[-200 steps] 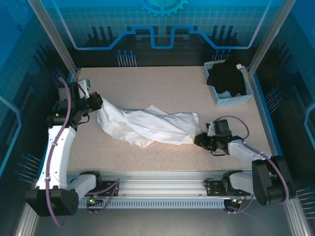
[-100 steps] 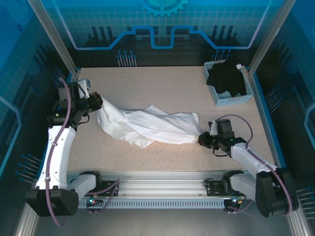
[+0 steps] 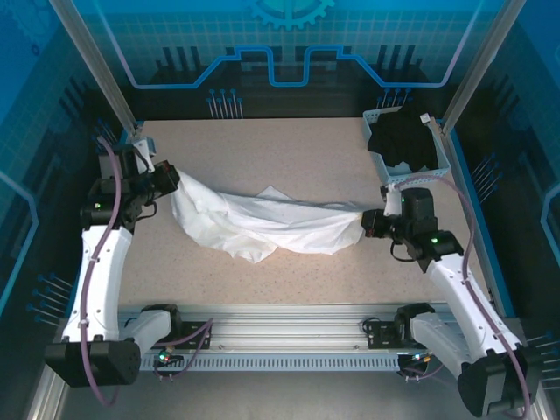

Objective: Fold the inside-out t-shirt

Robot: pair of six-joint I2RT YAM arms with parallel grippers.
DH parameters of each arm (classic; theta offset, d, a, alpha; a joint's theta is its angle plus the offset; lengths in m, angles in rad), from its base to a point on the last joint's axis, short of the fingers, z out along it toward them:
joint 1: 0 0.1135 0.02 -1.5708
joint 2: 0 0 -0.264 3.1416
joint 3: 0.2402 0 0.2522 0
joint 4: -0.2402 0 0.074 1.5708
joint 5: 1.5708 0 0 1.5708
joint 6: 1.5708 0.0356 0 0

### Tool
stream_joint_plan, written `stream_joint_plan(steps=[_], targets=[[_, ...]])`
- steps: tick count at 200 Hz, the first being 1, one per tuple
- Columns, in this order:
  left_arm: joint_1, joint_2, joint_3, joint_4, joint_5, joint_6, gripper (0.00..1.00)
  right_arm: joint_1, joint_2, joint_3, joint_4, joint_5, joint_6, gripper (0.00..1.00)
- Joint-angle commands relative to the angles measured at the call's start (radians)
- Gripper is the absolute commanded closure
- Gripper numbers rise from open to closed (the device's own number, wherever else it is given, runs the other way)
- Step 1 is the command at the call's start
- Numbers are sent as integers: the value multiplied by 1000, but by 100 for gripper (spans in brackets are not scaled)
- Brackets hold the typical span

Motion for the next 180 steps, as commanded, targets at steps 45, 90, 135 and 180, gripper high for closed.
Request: stream_joint_plan(steps=[45, 90, 135, 180], targets=[[116, 18, 503, -94, -54, -57, 100, -17, 64, 477, -261, 160, -223, 100], [131, 96, 929, -229, -154, -13, 100, -28, 5, 735, -360, 251, -286, 100], [131, 123, 898, -208, -176, 5, 100, -31, 6, 787, -363, 291, -322, 100], [128, 233, 744, -116, -99, -26, 100, -40, 191, 769, -284, 177, -294, 100]])
